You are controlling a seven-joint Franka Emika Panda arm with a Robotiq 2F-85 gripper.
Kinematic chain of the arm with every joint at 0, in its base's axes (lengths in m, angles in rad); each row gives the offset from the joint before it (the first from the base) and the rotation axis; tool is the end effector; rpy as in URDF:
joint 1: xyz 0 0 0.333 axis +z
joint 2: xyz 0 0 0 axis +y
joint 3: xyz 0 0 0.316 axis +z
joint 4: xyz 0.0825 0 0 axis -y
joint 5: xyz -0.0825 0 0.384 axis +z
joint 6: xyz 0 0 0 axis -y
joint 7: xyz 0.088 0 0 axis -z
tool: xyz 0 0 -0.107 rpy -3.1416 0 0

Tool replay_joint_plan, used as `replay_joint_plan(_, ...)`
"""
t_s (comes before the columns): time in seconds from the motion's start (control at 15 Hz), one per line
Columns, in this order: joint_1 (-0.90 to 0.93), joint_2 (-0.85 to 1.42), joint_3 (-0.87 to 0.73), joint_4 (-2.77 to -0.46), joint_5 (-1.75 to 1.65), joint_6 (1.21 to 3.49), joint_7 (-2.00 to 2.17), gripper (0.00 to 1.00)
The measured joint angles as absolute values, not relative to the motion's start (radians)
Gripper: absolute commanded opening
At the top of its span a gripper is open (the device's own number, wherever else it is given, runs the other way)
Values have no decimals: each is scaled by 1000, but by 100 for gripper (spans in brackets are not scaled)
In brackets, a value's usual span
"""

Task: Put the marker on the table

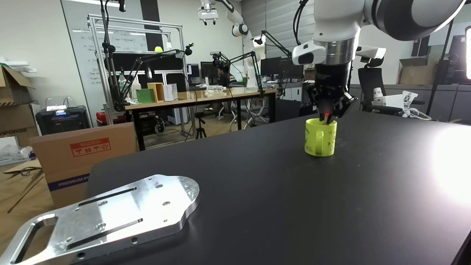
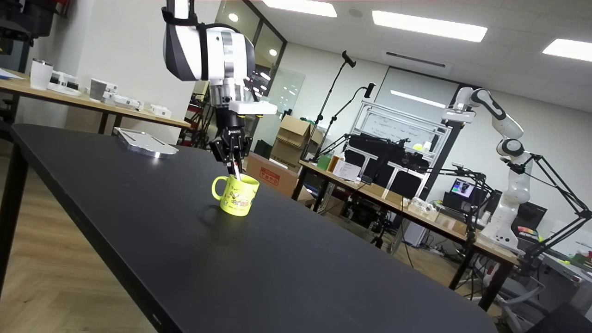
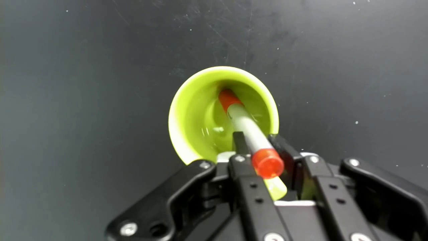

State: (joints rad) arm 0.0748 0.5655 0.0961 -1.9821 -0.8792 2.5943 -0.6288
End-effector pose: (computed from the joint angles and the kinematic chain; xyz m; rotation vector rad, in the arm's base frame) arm 0.5987 0.1174 0.1791 1.9603 1.8871 -0.0502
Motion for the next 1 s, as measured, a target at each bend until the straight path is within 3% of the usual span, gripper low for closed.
replay_joint_plan(0.47,79,464,108,-1993,-878,2550,-628,6)
replay_joint_plan(1.0,72,319,89,-2055,-879,2302,-629,6)
